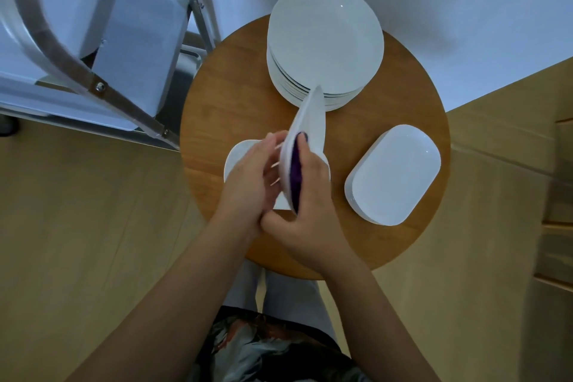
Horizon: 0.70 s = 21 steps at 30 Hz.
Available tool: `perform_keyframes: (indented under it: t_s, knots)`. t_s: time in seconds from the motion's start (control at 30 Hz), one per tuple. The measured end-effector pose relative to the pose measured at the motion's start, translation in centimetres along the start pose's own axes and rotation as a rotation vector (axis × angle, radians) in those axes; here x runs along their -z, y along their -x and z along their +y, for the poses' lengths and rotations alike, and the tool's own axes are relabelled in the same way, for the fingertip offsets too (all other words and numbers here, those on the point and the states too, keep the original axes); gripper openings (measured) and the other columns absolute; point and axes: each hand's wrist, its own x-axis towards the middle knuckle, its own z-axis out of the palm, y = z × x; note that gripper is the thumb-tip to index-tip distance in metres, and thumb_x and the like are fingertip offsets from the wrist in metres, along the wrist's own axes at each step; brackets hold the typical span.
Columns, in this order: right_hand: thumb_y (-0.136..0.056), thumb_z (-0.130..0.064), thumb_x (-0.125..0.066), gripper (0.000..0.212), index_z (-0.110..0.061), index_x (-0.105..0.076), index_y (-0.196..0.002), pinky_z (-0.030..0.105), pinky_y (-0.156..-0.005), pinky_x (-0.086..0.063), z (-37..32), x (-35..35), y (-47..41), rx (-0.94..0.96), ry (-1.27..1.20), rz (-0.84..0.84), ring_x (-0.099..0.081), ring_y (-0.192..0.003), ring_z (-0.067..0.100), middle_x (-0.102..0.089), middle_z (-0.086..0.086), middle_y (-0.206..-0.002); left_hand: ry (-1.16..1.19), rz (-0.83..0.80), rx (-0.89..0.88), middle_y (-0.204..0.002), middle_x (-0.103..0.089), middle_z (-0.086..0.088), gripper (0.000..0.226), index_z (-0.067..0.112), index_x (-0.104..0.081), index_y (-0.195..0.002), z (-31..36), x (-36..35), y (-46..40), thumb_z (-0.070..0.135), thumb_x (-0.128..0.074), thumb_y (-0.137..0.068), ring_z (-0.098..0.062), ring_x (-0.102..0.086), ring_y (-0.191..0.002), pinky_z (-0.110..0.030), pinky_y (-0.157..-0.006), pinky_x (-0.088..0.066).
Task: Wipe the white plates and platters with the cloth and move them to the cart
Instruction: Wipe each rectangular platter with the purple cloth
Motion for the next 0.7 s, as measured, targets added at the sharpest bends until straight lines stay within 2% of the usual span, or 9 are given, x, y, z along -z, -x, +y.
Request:
perform_keyframes:
  t_s: [0.1, 0.23, 0.3, 0.37, 0.47, 0.5, 0.57, 0.6, 0.7]
  knots:
    - [-0.076, -0.020, -0.074, 0.077, -0.043, -0.027, -0.132, 0.012, -0.093, -0.043, 0.3, 0.5, 0.4, 0.050, -0.062, 0.164, -0.040, -0.122, -0.004, -0.039, -0.028, -0.124, 0.083, -0.148, 0.040, -0.111, -0.069, -0.001, 0.039, 0.019, -0.061, -0.121, 0.0, 0.2, 1.2, 0.036, -0.051, -0.087, -0.018, -0.067, -0.103, -0.030, -0.077, -0.057]
    - [-0.080, -0.019, -0.073, 0.058, -0.048, -0.038, -0.116, 0.008, -0.082, -0.048, 0.2, 1.7, 1.3, -0.036, -0.142, 0.389, -0.047, -0.110, -0.009, -0.046, -0.033, -0.112, -0.062, -0.235, 0.050, -0.117, -0.067, 0.003, 0.063, 0.020, -0.056, -0.125, 0.2, -0.1, 1.4, 0.047, -0.060, -0.069, -0.017, -0.065, -0.107, -0.034, -0.087, -0.055]
    - [-0.077, -0.023, -0.076, 0.052, -0.050, -0.043, -0.107, 0.010, -0.073, -0.052, 0.2, 2.9, 1.6, -0.123, -0.227, 0.403, -0.050, -0.104, -0.011, -0.053, -0.037, -0.102, -0.152, -0.116, 0.059, -0.109, -0.069, 0.007, 0.038, 0.024, -0.060, -0.114, 0.2, 0.2, 0.5, 0.042, -0.061, -0.081, -0.013, -0.066, -0.101, -0.034, -0.086, -0.055]
    - [-0.066, -0.033, -0.080, 0.050, -0.049, -0.047, -0.101, 0.011, -0.064, -0.053, 0.0, 4.1, 1.7, -0.201, -0.332, 0.387, -0.055, -0.098, -0.009, -0.056, -0.040, -0.094, -0.310, 0.103, -0.035, -0.098, -0.066, 0.014, 0.014, 0.030, -0.061, -0.102, 0.1, 1.1, -0.8, 0.037, -0.054, -0.092, -0.007, -0.063, -0.095, -0.026, -0.075, -0.052]
    - [-0.055, -0.038, -0.081, 0.055, -0.038, -0.055, -0.104, 0.025, -0.064, -0.057, 0.4, 5.6, 1.4, -0.271, -0.599, 0.334, -0.066, -0.095, 0.013, -0.068, -0.018, -0.096, -0.493, 0.301, -0.085, -0.100, -0.057, 0.017, 0.037, 0.026, -0.053, -0.122, -0.2, 3.5, -3.1, 0.049, -0.044, -0.094, -0.001, -0.053, -0.089, -0.019, -0.066, -0.041]
    - [-0.059, -0.031, -0.083, 0.053, -0.033, -0.058, -0.104, 0.027, -0.063, -0.057, 0.6, 6.0, 1.4, -0.274, -0.677, 0.314, -0.068, -0.092, 0.016, -0.071, -0.011, -0.095, -0.420, 0.271, 0.021, -0.107, -0.060, 0.011, 0.049, 0.023, -0.052, -0.127, -0.2, 4.1, -3.7, 0.056, -0.040, -0.093, -0.006, -0.058, -0.093, -0.023, -0.071, -0.047]
    - [-0.068, -0.022, -0.075, 0.038, -0.027, -0.061, -0.103, 0.028, -0.061, -0.056, 1.1, 6.5, 1.3, -0.297, -0.787, 0.273, -0.070, -0.088, 0.019, -0.073, -0.004, -0.094, -0.123, 0.064, 0.297, -0.116, -0.067, -0.005, 0.063, 0.020, -0.058, -0.126, 0.0, 5.4, -4.3, 0.066, -0.037, -0.088, -0.024, -0.066, -0.102, -0.038, -0.082, -0.054]
    - [-0.069, -0.022, -0.071, 0.035, -0.024, -0.063, -0.103, 0.029, -0.061, -0.056, 1.5, 6.6, 1.2, -0.331, -0.822, 0.265, -0.070, -0.087, 0.021, -0.073, -0.001, -0.094, 0.023, -0.052, 0.353, -0.117, -0.067, -0.010, 0.064, 0.019, -0.060, -0.125, -0.2, 6.1, -4.4, 0.066, -0.042, -0.085, -0.027, -0.065, -0.105, -0.040, -0.083, -0.055]
    - [-0.067, -0.031, -0.077, 0.043, -0.018, -0.064, -0.107, 0.032, -0.062, -0.057, 2.7, 7.2, 1.1, -0.467, -0.831, 0.292, -0.069, -0.090, 0.026, -0.073, 0.004, -0.098, 0.283, -0.330, 0.300, -0.122, -0.064, -0.015, 0.070, 0.011, -0.060, -0.125, -0.8, 7.3, -4.2, 0.038, -0.083, -0.064, -0.030, -0.063, -0.109, -0.041, -0.080, -0.056]
